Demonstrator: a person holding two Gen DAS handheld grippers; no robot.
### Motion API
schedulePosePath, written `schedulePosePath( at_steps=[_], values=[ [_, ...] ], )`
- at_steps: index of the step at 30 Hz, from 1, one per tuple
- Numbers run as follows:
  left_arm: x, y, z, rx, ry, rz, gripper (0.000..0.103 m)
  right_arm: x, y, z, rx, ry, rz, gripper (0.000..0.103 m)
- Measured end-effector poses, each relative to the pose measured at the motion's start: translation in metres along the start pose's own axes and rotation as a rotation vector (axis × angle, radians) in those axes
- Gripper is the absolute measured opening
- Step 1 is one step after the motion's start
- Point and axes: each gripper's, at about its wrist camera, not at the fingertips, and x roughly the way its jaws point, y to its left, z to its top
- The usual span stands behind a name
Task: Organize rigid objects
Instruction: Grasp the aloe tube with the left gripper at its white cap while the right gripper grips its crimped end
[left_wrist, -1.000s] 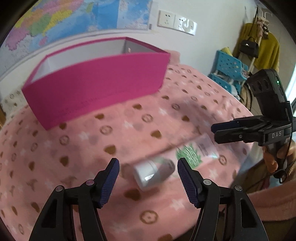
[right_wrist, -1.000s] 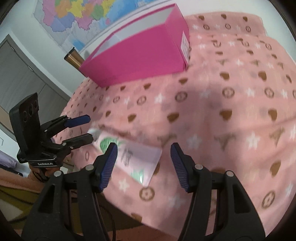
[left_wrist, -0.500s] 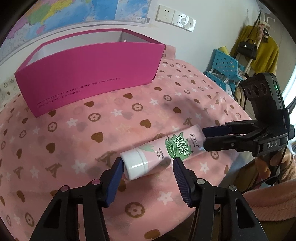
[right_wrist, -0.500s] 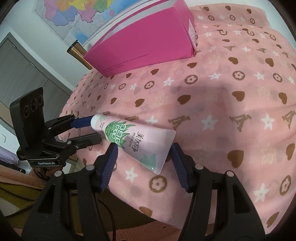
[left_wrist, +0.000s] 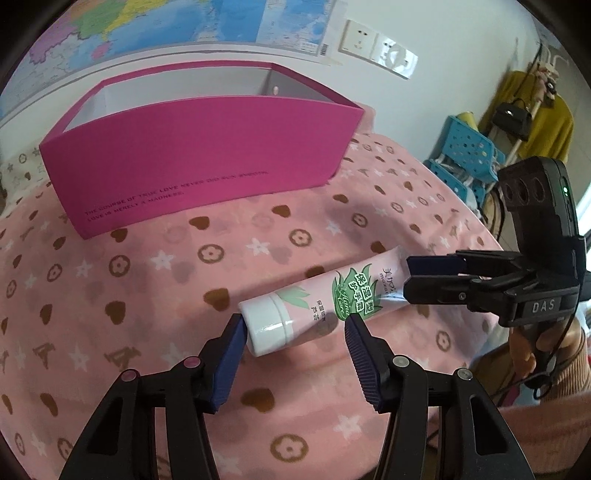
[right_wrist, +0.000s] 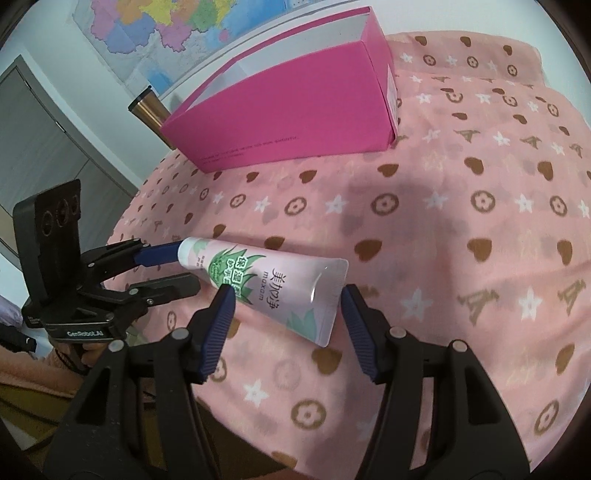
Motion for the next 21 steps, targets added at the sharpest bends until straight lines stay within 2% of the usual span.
schedulePosePath(
  at_steps=[10,21],
  values=[
    [0.010,0.012,0.011,-0.057,-0.003,0.017,0.056,0.012,-0.010,0.018,0.027,-0.031,0.009,0.062],
    [0.007,0.016,0.011,-0.066,-0.018,0.030,0.055,0.019,-0.017,0.015,0.051,-0.023,0.023,0.062]
  ],
)
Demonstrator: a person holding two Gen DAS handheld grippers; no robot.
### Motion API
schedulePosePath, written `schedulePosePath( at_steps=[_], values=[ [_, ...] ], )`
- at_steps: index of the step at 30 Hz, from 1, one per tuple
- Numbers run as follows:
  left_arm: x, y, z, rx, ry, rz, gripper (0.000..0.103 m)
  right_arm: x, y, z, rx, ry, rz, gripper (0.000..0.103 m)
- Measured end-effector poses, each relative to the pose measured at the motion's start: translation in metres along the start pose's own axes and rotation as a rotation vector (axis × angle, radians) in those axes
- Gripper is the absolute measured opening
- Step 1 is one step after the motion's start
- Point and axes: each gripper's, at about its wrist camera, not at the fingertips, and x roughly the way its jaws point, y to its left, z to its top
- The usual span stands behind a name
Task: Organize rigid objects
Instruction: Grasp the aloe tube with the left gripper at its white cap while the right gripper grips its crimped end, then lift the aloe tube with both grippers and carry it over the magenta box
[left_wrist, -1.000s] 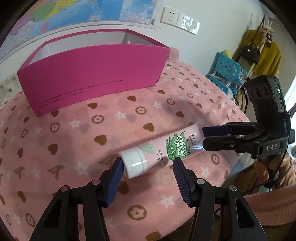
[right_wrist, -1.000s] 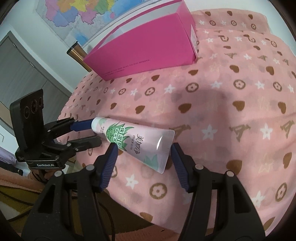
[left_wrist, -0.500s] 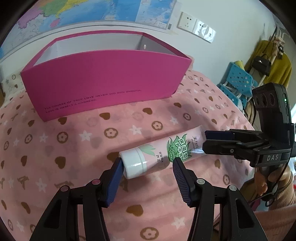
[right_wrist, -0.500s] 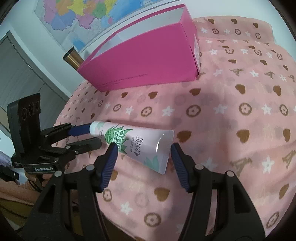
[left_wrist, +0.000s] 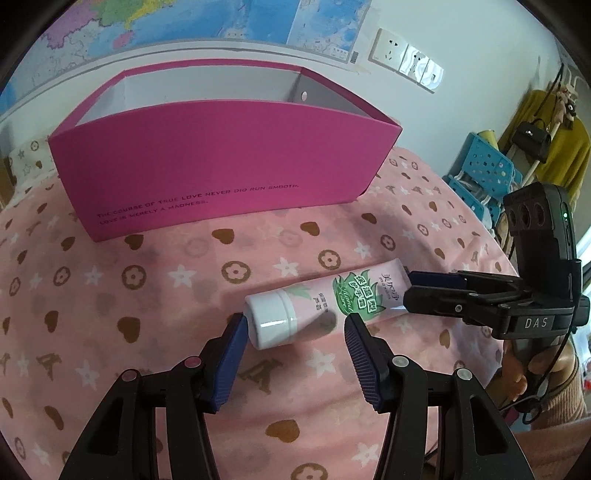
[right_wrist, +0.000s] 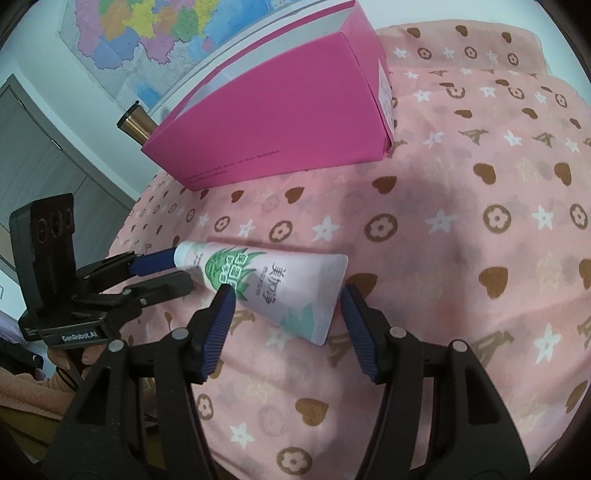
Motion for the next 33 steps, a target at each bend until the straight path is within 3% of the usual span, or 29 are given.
schedulePosePath(
  at_steps=[8,33],
  values=[
    [-0.004,-0.009,0.001,0.034,-0.014,0.035,0.055,0.001,0.005,-0.002,-0.022,-0.008,-0.029,0.062],
    [-0.031,-0.016,0.019,0.046,-0.107,0.031,0.055,-0.026,0.032,0.017,-0.113,-0.078,-0.076,0.062]
  ],
)
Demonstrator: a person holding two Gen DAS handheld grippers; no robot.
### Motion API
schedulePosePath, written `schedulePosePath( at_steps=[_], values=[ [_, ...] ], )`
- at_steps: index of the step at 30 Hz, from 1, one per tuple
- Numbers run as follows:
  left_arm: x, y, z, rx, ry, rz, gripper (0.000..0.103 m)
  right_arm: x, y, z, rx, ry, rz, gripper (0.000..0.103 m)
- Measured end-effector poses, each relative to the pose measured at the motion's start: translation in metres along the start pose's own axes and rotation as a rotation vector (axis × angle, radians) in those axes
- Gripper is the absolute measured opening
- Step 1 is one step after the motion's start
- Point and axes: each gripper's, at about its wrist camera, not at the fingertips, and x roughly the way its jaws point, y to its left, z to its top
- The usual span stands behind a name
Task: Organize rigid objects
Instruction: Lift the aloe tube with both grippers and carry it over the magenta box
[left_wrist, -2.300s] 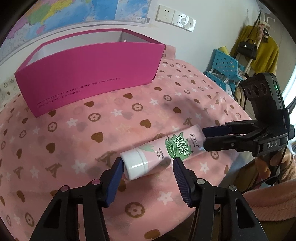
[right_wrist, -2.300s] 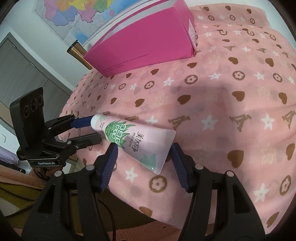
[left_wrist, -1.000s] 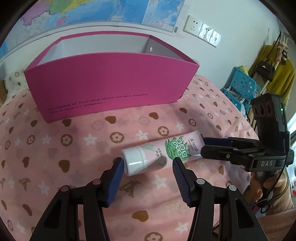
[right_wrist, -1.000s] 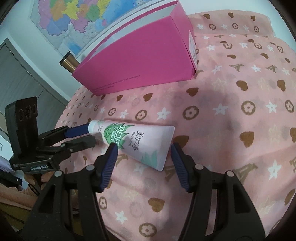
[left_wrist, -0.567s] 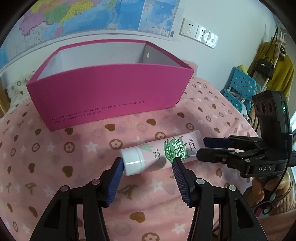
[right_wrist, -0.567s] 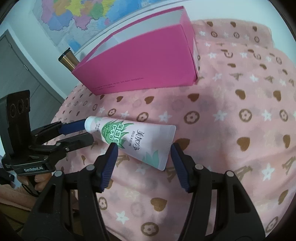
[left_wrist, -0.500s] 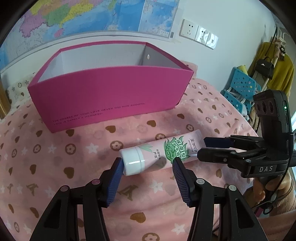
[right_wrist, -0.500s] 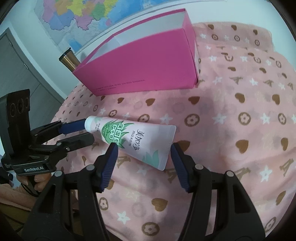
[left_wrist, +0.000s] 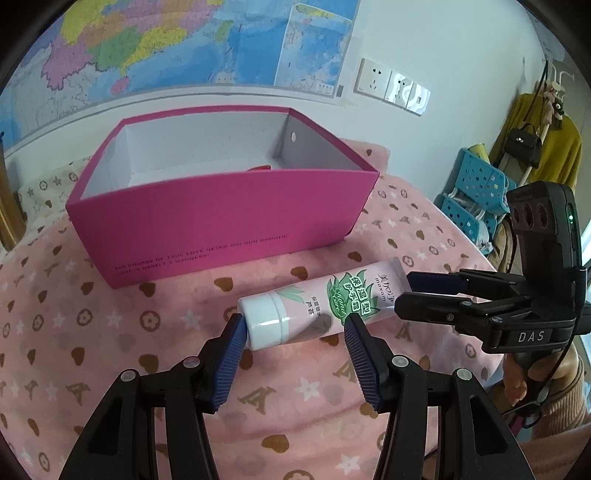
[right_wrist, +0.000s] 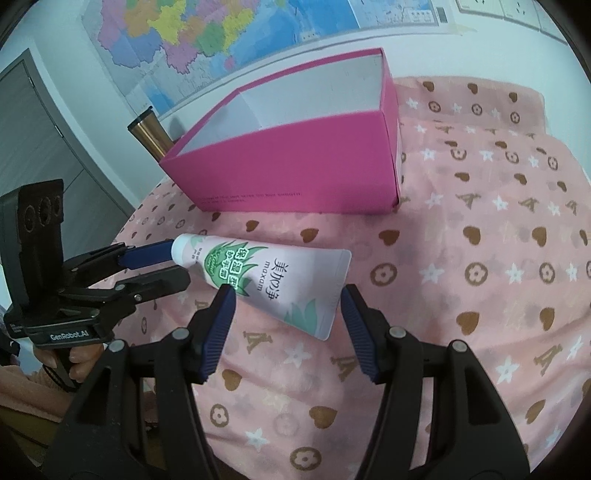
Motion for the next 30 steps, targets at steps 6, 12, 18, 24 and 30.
schedulePosePath(
  at_steps=[6,12,18,24,30],
  values=[
    [-0.002,-0.002,0.005,0.007,-0.020,0.008,0.055,-0.004,0.002,0.006,-0.017,-0.018,-0.005,0.062],
    [-0.005,-0.002,0.008,0.005,-0.038,0.013,0.055,-0.008,0.005,0.010,-0.029,-0.033,-0.007,0.062],
    [-0.006,-0.002,0.011,0.009,-0.048,0.019,0.055,-0.009,0.006,0.014,-0.036,-0.041,-0.011,0.062],
    [-0.008,-0.001,0.013,0.004,-0.058,0.019,0.055,-0.012,0.008,0.020,-0.047,-0.055,-0.012,0.062],
    [-0.009,-0.001,0.019,0.010,-0.075,0.027,0.055,-0.015,0.010,0.028,-0.064,-0.074,-0.016,0.062]
  ],
)
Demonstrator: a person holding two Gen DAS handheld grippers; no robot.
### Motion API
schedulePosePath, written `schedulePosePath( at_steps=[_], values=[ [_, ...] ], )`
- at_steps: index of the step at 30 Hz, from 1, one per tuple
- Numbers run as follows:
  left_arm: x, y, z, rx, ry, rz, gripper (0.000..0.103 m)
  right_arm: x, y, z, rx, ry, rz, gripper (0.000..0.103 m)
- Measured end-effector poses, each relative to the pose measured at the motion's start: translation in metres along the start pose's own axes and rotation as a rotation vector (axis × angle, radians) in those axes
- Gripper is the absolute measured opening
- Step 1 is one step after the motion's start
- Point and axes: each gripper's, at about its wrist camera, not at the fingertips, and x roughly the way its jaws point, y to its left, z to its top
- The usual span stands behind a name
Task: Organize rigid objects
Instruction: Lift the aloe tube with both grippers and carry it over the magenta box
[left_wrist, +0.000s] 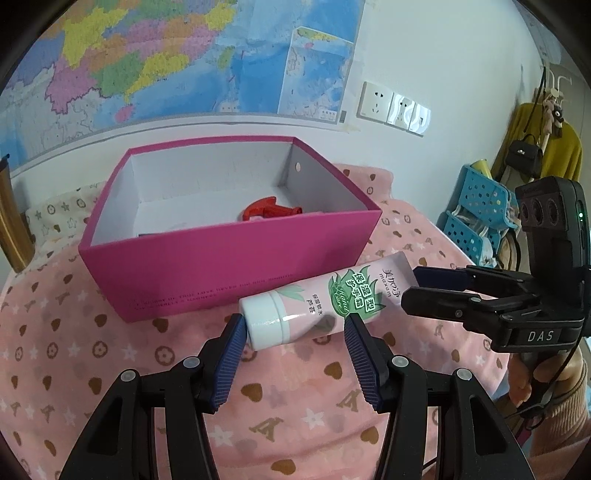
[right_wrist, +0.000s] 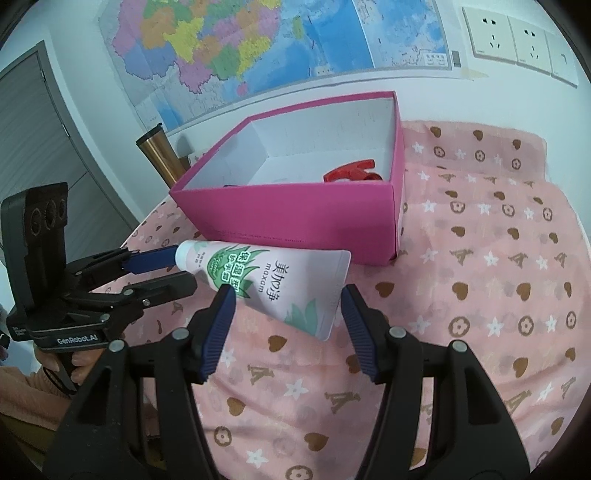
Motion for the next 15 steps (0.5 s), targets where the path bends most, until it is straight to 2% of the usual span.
schedulePosePath(
  at_steps=[15],
  values=[
    [0.001,-0.001,0.017,0.025,-0.032,0.012,0.055,-0.005,0.000,0.017,-0.023,-0.038,-0.018,0.062]
  ],
)
